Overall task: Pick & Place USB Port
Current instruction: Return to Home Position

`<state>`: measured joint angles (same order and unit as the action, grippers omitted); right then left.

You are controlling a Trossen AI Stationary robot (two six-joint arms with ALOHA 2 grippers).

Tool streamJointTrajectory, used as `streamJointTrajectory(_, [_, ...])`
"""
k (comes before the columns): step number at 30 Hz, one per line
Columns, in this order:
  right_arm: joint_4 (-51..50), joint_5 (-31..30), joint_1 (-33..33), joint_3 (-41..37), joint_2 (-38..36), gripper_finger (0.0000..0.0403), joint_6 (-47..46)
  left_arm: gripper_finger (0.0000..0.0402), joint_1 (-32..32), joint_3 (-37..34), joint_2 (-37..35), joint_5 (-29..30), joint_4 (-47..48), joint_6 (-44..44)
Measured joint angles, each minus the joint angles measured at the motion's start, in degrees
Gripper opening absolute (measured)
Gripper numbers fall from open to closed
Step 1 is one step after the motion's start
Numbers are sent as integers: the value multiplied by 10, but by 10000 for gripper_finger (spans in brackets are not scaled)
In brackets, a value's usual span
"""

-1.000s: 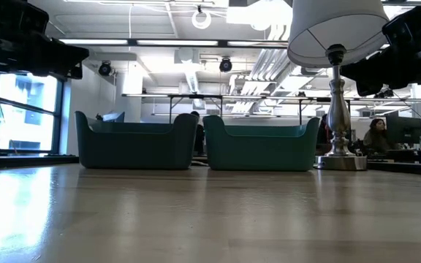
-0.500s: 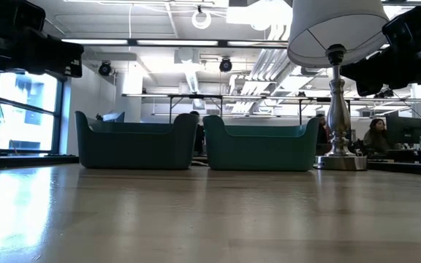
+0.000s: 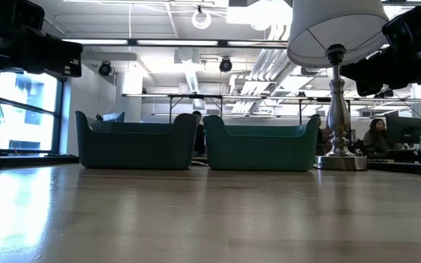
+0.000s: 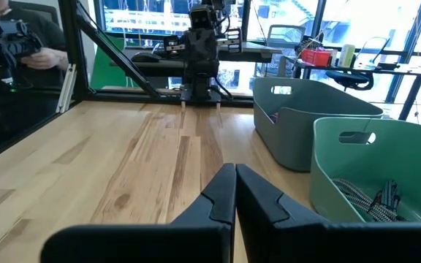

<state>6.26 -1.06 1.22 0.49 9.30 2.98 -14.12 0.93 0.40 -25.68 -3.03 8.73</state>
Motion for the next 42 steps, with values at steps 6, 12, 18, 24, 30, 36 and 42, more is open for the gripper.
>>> streamJointTrajectory(6, [0, 0, 0, 0, 0, 3, 0, 0, 58, 0, 0, 21, 1, 0])
streamJointTrajectory(12, [0, 0, 0, 0, 0, 2, 0, 0, 96, 0, 0, 21, 1, 1])
streamJointTrajectory(18, [0, 0, 0, 0, 0, 3, 0, 0, 139, 0, 0, 25, 1, 1])
streamJointTrajectory(24, [0, 0, 0, 0, 0, 3, 0, 0, 142, 0, 0, 24, 1, 1])
streamJointTrajectory(30, [0, 0, 0, 0, 0, 3, 0, 0, 142, 0, 0, 27, 1, 1])
streamJointTrajectory(36, [0, 0, 0, 0, 0, 3, 0, 0, 142, 0, 0, 28, 1, 1])
streamJointTrajectory(42, [0, 0, 0, 0, 0, 2, 0, 0, 142, 0, 0, 29, 1, 1])
